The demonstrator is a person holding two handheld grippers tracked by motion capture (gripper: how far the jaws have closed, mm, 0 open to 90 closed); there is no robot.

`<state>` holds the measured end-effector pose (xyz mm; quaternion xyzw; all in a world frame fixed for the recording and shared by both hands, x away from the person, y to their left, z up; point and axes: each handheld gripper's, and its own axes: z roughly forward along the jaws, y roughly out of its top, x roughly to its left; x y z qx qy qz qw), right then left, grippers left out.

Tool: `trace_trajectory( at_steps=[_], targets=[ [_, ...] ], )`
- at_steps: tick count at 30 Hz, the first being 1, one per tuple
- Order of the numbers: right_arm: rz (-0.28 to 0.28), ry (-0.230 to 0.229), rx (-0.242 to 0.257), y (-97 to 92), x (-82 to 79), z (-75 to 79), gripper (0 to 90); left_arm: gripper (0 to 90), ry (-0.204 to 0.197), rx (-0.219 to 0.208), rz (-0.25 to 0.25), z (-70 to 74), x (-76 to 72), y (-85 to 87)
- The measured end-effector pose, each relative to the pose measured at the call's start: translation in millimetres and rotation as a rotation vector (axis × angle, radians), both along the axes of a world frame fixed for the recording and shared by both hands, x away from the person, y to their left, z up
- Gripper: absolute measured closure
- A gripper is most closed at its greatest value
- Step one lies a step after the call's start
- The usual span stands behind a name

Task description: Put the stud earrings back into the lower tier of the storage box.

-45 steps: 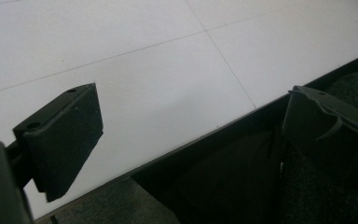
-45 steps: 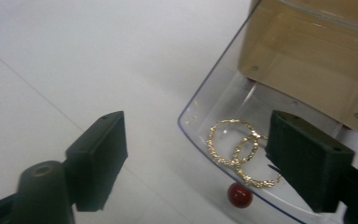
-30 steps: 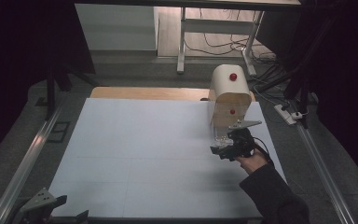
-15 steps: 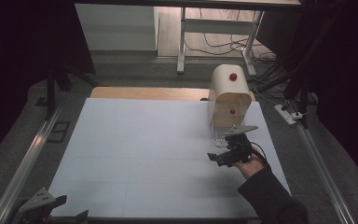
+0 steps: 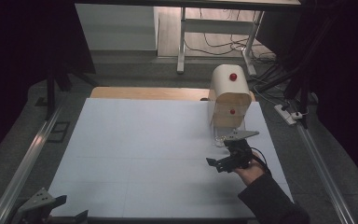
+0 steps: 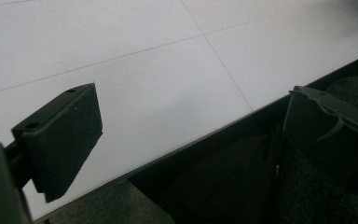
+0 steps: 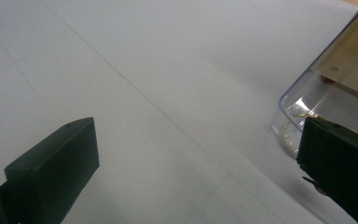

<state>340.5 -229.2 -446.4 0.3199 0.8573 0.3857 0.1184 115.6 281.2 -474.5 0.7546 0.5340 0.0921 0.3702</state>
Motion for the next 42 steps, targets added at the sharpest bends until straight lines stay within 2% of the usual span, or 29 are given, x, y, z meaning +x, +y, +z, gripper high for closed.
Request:
trace_trajectory(
  at_steps=[16, 19, 21, 23, 31, 35, 42],
  targets=[
    [0.015, -0.001, 0.031, -4.0, -24.3, 1.7, 0.0, 5.0, -0.004, 0.002, -0.002, 0.3, -0.3, -0.2],
    [0.015, -0.01, 0.03, -5.6, -29.7, 1.9, 0.0, 5.0, -0.005, 0.001, -0.002, 0.3, -0.3, -0.1],
    [0.011, -0.037, 0.021, -6.6, -33.7, 2.3, 0.0, 5.0, -0.005, 0.0, -0.003, 0.3, -0.3, 0.0],
    [0.002, -0.047, 0.019, -7.5, -37.3, 3.0, 0.0, 5.0, -0.006, -0.002, -0.004, 0.4, -0.3, 0.2],
    [-0.042, -0.027, 0.001, -11.7, -46.4, 1.9, 0.0, 4.9, -0.007, -0.003, -0.006, 0.4, -0.3, -0.1],
    [-0.053, -0.033, -0.013, -14.2, -51.6, 3.9, 0.0, 5.0, -0.008, -0.002, -0.006, 0.4, -0.5, -0.2],
    [-0.089, -0.017, -0.015, -23.5, -56.7, 1.3, 0.0, 4.9, -0.007, -0.003, -0.006, 0.4, -0.2, 0.0]
  ],
)
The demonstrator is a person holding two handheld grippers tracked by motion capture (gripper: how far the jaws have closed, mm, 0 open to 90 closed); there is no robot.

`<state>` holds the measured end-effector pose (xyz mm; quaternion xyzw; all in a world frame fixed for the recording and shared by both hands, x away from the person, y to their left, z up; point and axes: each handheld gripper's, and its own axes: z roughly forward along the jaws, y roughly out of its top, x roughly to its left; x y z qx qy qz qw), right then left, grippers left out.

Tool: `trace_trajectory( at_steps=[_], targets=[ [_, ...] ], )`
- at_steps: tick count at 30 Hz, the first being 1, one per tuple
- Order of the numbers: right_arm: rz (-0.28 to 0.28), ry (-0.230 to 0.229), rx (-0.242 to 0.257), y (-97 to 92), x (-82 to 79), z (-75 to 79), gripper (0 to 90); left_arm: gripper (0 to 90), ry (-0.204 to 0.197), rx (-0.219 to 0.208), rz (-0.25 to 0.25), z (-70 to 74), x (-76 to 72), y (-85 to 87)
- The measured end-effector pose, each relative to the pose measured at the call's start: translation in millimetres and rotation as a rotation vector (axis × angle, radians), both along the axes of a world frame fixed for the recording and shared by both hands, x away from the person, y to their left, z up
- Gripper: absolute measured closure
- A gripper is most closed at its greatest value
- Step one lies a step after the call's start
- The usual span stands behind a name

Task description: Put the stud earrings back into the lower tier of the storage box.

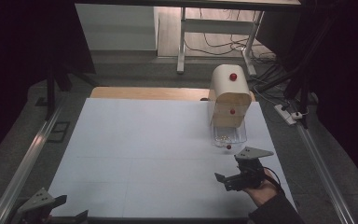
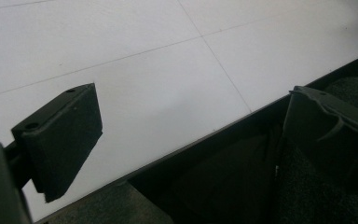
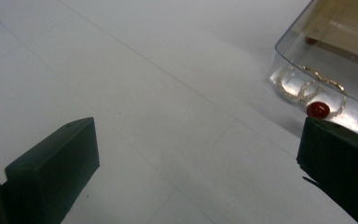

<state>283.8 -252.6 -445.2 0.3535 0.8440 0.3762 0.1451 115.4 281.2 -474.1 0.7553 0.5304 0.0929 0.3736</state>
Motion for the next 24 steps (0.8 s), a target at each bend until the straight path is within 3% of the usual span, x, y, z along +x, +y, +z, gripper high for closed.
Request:
trace_trajectory(
  at_steps=[12, 18, 24],
  targets=[
    [-0.037, 0.022, 0.019, -18.1, -13.6, -4.1, 0.0, 4.9, 0.0, -0.001, 0.0, 0.0, 0.1, 0.1],
    [-0.048, 0.023, -0.003, -26.3, -21.1, -4.5, 0.0, 4.8, -0.001, -0.002, 0.0, 0.0, 0.1, 0.1],
    [-0.065, 0.027, 0.005, -33.2, -27.7, -4.0, 0.0, 4.7, -0.002, -0.006, 0.0, 0.0, -0.1, 0.6]
  ],
)
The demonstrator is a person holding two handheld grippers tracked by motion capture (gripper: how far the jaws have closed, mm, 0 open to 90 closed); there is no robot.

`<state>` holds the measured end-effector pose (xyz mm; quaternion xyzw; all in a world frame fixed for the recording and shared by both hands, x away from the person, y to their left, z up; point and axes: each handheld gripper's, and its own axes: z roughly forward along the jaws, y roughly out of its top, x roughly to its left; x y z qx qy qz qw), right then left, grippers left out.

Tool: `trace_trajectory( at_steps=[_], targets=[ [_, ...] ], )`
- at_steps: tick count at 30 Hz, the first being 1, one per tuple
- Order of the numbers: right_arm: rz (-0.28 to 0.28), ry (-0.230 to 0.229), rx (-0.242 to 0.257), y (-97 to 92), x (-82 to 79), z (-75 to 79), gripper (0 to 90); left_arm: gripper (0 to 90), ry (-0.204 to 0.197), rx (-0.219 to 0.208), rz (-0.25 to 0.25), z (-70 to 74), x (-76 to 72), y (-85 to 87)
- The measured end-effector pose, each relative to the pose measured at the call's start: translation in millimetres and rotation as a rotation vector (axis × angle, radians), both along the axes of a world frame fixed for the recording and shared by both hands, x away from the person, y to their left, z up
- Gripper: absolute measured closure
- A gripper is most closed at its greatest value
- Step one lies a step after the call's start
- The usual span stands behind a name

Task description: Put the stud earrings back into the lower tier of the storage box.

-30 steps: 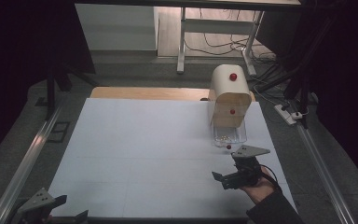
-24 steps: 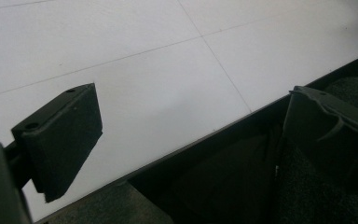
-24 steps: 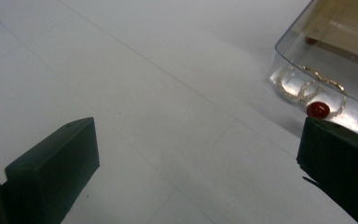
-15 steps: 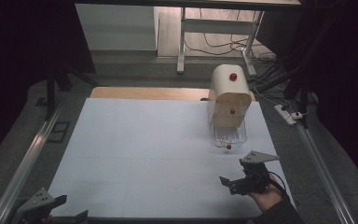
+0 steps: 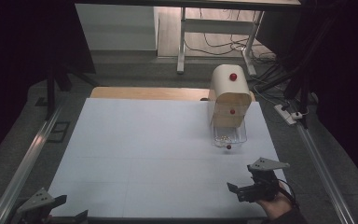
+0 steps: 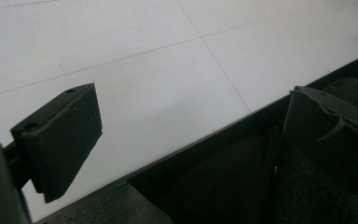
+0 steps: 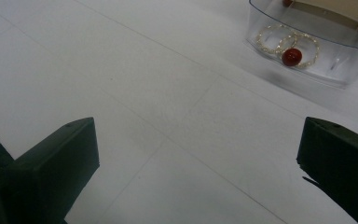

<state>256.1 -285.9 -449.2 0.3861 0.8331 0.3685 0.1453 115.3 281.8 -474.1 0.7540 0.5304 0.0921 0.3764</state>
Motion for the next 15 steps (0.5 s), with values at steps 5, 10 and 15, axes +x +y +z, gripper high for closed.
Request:
trace_trajectory(
  at_steps=[5, 10, 15],
  targets=[
    [-0.018, 0.005, 0.004, -5.5, -4.8, 0.5, 0.0, 4.7, 0.0, 0.0, 0.0, -0.1, 0.0, 0.0],
    [-0.033, 0.01, 0.006, -10.3, -9.4, 0.8, 0.0, 4.7, 0.001, 0.001, 0.001, 0.0, 0.0, -0.1],
    [-0.048, 0.016, 0.004, -16.2, -13.3, 0.1, 0.0, 4.7, 0.001, 0.001, 0.001, 0.0, 0.1, -0.1]
  ],
)
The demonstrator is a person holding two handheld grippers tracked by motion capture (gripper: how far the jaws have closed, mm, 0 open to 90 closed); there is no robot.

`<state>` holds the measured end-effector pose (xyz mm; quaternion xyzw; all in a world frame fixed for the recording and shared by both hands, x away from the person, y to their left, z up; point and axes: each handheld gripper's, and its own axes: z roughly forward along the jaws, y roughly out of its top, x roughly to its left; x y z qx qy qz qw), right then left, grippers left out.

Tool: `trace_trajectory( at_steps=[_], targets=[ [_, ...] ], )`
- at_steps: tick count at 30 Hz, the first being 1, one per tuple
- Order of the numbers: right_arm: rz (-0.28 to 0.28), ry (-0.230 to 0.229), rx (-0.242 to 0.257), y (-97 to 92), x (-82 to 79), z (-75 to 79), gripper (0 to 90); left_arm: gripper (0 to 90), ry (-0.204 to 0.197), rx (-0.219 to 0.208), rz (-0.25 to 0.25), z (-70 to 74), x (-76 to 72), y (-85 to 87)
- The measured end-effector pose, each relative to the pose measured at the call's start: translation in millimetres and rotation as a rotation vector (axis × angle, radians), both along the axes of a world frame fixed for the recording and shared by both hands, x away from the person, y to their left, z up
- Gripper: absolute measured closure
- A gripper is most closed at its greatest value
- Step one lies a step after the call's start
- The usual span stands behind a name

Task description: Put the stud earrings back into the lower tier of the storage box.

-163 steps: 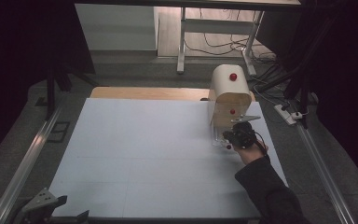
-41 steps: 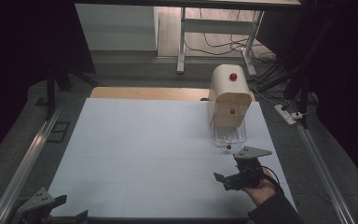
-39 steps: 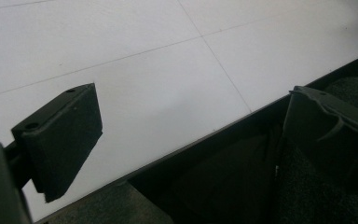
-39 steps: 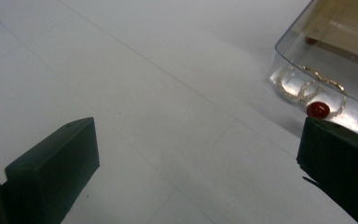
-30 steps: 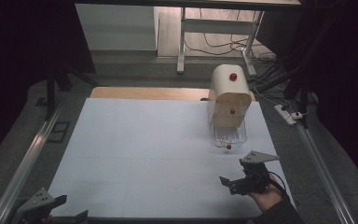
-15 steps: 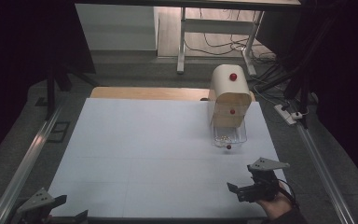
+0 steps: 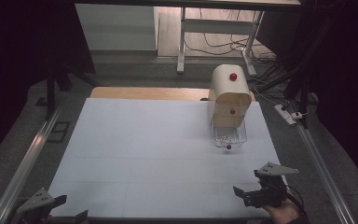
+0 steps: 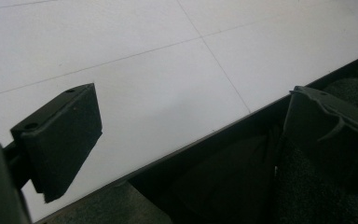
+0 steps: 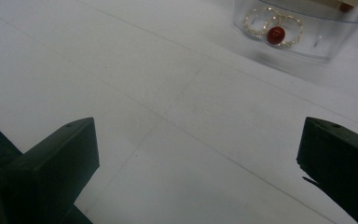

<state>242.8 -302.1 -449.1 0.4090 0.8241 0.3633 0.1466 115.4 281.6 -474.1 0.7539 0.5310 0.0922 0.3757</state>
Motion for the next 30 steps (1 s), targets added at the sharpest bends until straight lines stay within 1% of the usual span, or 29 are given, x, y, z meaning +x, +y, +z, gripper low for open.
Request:
trace_trajectory(
  at_steps=[2, 8, 10, 17, 20, 25, 30],
  targets=[
    [-0.008, 0.004, 0.008, -2.7, -1.4, -0.1, 0.0, 4.7, 0.0, -0.001, 0.0, 0.0, 0.0, 0.1],
    [-0.029, 0.009, 0.012, -11.0, -5.1, -0.9, 0.0, 4.6, -0.001, -0.005, 0.003, 0.0, -0.2, 0.4],
    [-0.04, 0.007, 0.023, -13.5, -6.3, -0.3, 0.0, 4.6, -0.001, -0.005, 0.003, 0.0, -0.2, 0.5],
    [-0.058, -0.002, 0.03, -20.7, -11.6, 1.4, 0.0, 4.5, -0.001, -0.008, 0.004, 0.0, -0.2, 0.8],
    [-0.061, -0.003, 0.015, -22.5, -14.1, 2.0, 0.0, 4.5, 0.0, -0.009, 0.005, -0.2, -0.4, 1.1],
    [-0.059, -0.008, 0.009, -24.7, -17.6, 2.4, 0.0, 4.5, -0.001, -0.011, 0.006, -0.1, -0.9, 1.2],
    [-0.059, 0.001, -0.003, -26.3, -21.2, 2.5, 0.0, 4.5, 0.001, -0.012, 0.004, -0.1, -0.4, 1.2]
  ],
)
